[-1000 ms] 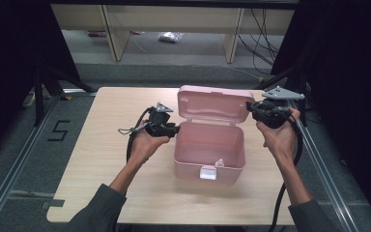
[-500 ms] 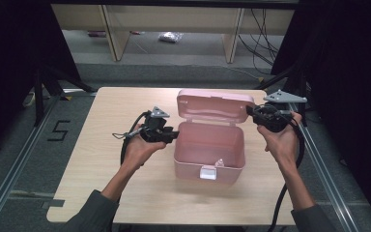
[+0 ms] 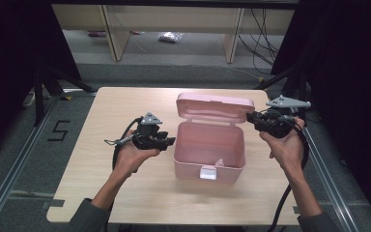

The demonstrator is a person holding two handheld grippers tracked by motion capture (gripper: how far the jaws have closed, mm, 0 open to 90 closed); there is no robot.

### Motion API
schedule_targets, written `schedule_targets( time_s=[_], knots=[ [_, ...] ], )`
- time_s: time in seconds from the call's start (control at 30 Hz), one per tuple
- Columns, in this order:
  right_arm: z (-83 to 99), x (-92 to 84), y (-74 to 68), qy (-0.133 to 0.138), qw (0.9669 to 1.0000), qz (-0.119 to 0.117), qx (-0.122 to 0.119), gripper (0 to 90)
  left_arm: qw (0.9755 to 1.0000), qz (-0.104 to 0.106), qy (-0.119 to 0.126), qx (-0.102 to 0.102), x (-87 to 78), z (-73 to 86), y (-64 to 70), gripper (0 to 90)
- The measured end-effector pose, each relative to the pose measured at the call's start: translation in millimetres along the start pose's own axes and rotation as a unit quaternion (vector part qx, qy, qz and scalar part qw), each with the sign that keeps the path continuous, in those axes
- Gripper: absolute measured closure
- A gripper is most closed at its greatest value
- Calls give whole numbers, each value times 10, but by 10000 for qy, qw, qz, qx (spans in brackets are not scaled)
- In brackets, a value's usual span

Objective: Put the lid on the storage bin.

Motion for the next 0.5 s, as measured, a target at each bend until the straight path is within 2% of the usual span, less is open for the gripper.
schedule_targets(
  time_s=[0.03,0.1,0.13,0.17,0.2,0.23,0.33,0.37,0.43,0.47,0.5],
  knots=[
    [0,-9,-7,-6,10000,10,-29,788,9999,-27,-54,130,-17,9,-4,612],
    [-13,-12,14,-48,9998,13,-194,824,10000,41,11,56,-21,21,13,607],
    [-14,-3,9,-25,9999,34,-119,845,10000,29,51,38,-23,26,17,605],
    [-24,-10,34,-89,9996,38,-277,851,10000,54,48,57,-25,31,13,604],
    [-30,-10,45,-96,9994,83,-332,854,10000,54,37,60,-23,36,13,603],
    [-28,-10,24,-118,9997,64,-216,855,9999,78,24,59,-19,42,12,601],
    [-22,-23,24,-127,9990,103,-421,857,10000,53,-17,68,-16,62,11,592],
    [-9,-23,2,-80,9994,108,-320,857,10000,44,-22,70,-18,70,11,592],
    [10,-35,12,-104,9991,81,-399,858,9999,56,-35,80,-16,85,14,592],
    [27,-34,-1,-51,9995,61,-322,858,9999,57,-47,94,-18,92,14,592],
    [34,-44,6,-83,9992,57,-398,858,10000,58,-21,77,-17,99,16,592]
  ],
)
Point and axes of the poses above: each handheld gripper's, and its own axes: x roughly forward along the jaws, z roughly out of its underside, y roughly to its right, the point moved 1 cm from there along x, roughly forward along the jaws, and after that the axes turned 7 degrees about -z, right-handed, at the moved point
